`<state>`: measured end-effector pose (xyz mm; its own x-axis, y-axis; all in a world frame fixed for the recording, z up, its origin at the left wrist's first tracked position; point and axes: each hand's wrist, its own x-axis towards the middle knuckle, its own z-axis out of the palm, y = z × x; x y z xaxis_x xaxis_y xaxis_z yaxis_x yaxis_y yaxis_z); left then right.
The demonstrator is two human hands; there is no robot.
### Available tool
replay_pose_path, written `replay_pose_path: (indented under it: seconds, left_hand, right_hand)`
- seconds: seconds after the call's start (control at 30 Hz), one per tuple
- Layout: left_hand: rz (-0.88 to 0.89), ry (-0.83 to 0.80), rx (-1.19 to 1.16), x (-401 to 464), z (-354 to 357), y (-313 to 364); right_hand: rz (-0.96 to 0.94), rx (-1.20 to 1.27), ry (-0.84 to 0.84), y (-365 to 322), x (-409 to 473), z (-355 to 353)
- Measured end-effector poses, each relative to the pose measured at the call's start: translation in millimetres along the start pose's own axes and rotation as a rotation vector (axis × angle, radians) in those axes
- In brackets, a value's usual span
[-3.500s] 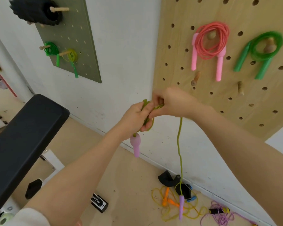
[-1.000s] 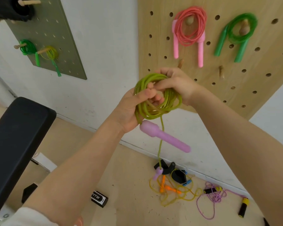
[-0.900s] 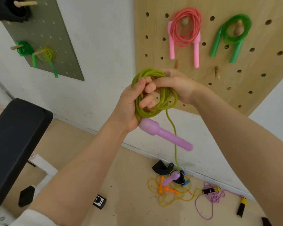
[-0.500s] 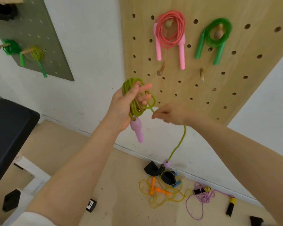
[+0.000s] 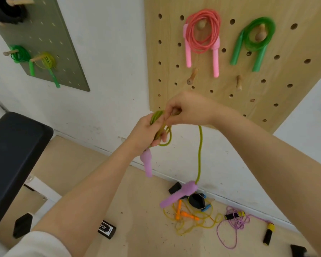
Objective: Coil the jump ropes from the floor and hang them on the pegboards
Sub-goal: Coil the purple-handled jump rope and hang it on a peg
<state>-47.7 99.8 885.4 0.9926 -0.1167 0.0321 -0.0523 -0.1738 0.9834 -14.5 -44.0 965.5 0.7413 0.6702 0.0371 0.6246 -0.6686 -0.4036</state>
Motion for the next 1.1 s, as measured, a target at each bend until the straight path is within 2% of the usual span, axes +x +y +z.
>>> replay_pose_path:
  seconds: [0.13, 0.27, 0.33, 0.4, 0.47, 0.53, 0.67, 0.8, 0.87, 0.93, 1.0, 1.1]
  left_hand:
    - [-0.141, -0.277, -0.506, -6.9, -17.1, 5.2]
    - [0.018, -0.530, -0.745, -15.8, -35.7, 18.3]
    - [0.139, -0.479, -0.855, -18.4, -43.0, 27.4]
    - [0.202, -0.263, -0.913, -16.1, -48.2, 34.8]
    - [0.217, -0.045, -0.913, -11.9, -52.5, 35.0]
    - [0.212, 0.088, -0.861, -8.4, -54.3, 29.8]
    - [0.085, 0.283, -0.475, -10.6, -47.7, 16.3]
    - [0.015, 0.334, -0.195, -9.7, -45.5, 2.5]
    - [-0.004, 0.328, -0.134, -12.0, -48.1, -3.9]
    - [0.023, 0.315, -0.126, -13.9, -53.5, -8.0]
    - [0.071, 0.249, -0.104, -15.9, -59.7, -9.2]
    - [0.133, 0.171, 0.069, -17.1, -64.8, -5.2]
  right_hand:
    - [-0.001, 0.330, 0.259, 3.0, 3.4, 10.3]
    - [0.006, 0.726, 0.342, 6.2, 8.5, 17.8]
    - [0.111, 0.825, 0.269, 18.6, 9.1, 27.2]
    - [0.236, 0.814, 0.126, 30.2, 8.7, 43.0]
    - [0.294, 0.680, -0.036, 34.9, 10.3, 59.7]
    - [0.317, 0.450, -0.184, 29.5, 14.7, 70.6]
    - [0.254, 0.084, -0.472, -1.6, 27.0, 85.8]
    - [0.072, -0.411, -0.542, -28.5, 40.0, 81.4]
    - [0.001, -0.402, -0.522, -36.9, 40.7, 72.9]
    - [-0.017, -0.257, -0.504, -40.7, 37.5, 62.2]
    - [0.017, -0.151, -0.464, -41.6, 34.5, 53.8]
    - [0.109, -0.194, -0.448, -41.5, 33.9, 50.1]
